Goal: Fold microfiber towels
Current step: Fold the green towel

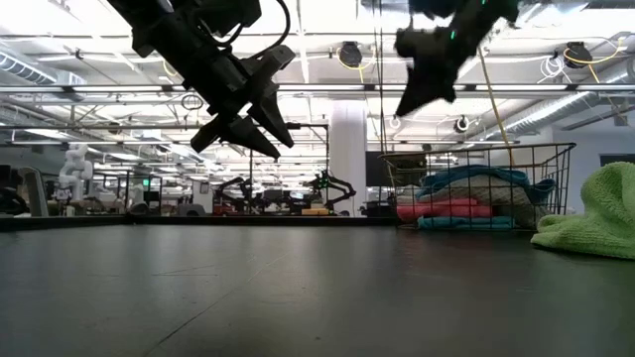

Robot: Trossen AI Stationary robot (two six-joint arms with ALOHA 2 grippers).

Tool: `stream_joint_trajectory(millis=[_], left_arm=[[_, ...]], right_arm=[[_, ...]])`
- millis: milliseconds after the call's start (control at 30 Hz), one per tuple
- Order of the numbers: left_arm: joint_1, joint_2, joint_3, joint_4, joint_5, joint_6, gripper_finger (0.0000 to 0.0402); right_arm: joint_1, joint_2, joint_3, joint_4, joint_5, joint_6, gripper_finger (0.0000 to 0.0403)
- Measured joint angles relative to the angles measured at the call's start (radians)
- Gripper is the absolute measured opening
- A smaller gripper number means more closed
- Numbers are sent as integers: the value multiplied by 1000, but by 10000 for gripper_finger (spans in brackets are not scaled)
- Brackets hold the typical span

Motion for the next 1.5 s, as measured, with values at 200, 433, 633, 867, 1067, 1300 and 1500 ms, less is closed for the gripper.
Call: stream_joint_trajectory(millis=[200, 433, 633, 867, 1067, 1300, 1500], left_arm=[[0, 0, 0, 1, 0, 22, 127], [0, 0, 0, 0, 5, 57, 127], [0, 0, 0, 3, 28, 116, 127], [0, 0, 0, 8, 31, 189, 127], [0, 0, 0, 8, 55, 199, 127], [0, 0, 0, 7, 53, 166, 127], [0, 0, 0, 8, 15, 112, 127]], right_arm=[[150, -45, 118, -158, -12, 4, 0], [374, -55, 136, -435, -34, 336, 0], [592, -41, 135, -545, -57, 767, 0], [815, -39, 52, -457, 26, 1227, 0], [988, -37, -147, -225, 13, 1536, 0], [1121, -38, -317, -110, -80, 1649, 0], [1152, -38, -389, -107, -85, 1629, 1]])
